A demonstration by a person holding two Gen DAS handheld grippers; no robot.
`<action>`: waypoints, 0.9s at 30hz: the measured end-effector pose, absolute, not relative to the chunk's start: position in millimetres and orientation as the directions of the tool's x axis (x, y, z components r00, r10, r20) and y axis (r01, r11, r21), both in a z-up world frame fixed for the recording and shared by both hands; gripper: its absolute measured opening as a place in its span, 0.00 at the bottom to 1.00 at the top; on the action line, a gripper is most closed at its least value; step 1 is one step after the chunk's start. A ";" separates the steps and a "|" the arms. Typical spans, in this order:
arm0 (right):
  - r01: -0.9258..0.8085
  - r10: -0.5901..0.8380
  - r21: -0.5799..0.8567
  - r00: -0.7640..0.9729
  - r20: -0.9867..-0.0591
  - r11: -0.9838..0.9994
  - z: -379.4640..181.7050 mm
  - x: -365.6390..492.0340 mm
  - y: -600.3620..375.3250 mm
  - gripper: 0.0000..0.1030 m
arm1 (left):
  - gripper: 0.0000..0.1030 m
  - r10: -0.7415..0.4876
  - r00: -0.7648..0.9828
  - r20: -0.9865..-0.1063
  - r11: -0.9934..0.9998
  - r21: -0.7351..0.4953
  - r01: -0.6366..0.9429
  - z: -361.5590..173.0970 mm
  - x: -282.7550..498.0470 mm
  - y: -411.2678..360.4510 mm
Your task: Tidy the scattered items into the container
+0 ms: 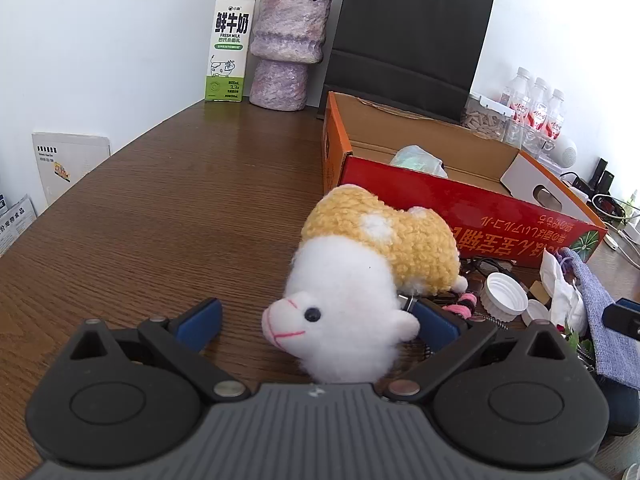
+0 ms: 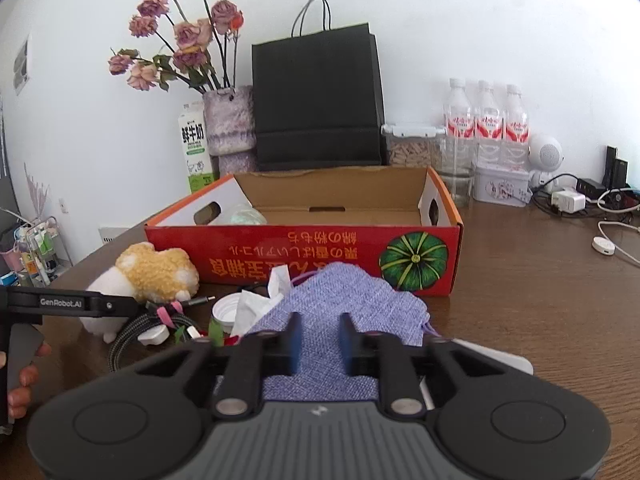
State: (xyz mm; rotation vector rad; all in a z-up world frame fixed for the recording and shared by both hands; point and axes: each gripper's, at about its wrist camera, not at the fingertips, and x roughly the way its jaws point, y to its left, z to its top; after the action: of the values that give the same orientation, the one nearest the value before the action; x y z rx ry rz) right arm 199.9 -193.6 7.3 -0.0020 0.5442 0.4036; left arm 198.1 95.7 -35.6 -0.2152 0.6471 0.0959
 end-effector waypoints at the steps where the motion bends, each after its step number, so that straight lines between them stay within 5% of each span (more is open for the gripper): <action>1: -0.369 0.363 0.092 0.784 -0.504 0.925 7.7 200.4 -192.1 0.96 | 1.00 0.022 0.794 -0.607 0.973 -0.169 -0.156 -35.6 197.9 95.9; 8: -0.377 0.333 0.055 0.730 -0.597 0.925 0.5 211.6 -183.3 0.91 | 1.00 0.018 0.795 -0.606 0.972 -0.176 -0.156 -35.7 196.5 97.0; 11: -0.357 0.315 0.045 0.750 -0.581 0.933 4.8 205.9 -188.7 0.58 | 1.00 0.016 0.795 -0.606 0.971 -0.179 -0.156 -35.5 196.1 97.5; 13: -0.364 0.328 0.059 0.746 -0.580 0.930 7.5 204.7 -194.7 0.27 | 1.00 0.016 0.794 -0.607 0.972 -0.177 -0.155 -35.5 195.9 97.3; 16: -0.377 0.331 0.044 0.744 -0.580 0.925 5.6 200.3 -197.3 0.09 | 1.00 0.015 0.794 -0.607 0.973 -0.175 -0.153 -35.4 195.5 96.9; 24: -0.370 0.349 0.064 0.786 -0.510 0.927 15.7 188.8 -203.8 0.01 | 1.00 0.016 0.795 -0.606 0.972 -0.178 -0.155 -35.3 194.8 97.1; 26: -0.366 0.356 0.086 0.778 -0.518 0.926 19.1 192.7 -206.1 0.06 | 1.00 0.016 0.795 -0.606 0.972 -0.177 -0.155 -35.3 195.0 97.0; 27: -0.363 0.356 0.094 0.769 -0.531 0.927 19.5 196.8 -207.0 0.19 | 1.00 0.016 0.795 -0.606 0.972 -0.177 -0.155 -35.3 194.9 97.0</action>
State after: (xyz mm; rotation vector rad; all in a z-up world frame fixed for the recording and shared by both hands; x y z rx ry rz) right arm 196.8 -207.0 19.5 -0.0141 0.5730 0.3899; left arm 194.9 97.0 -35.3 -0.2233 0.6461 0.0924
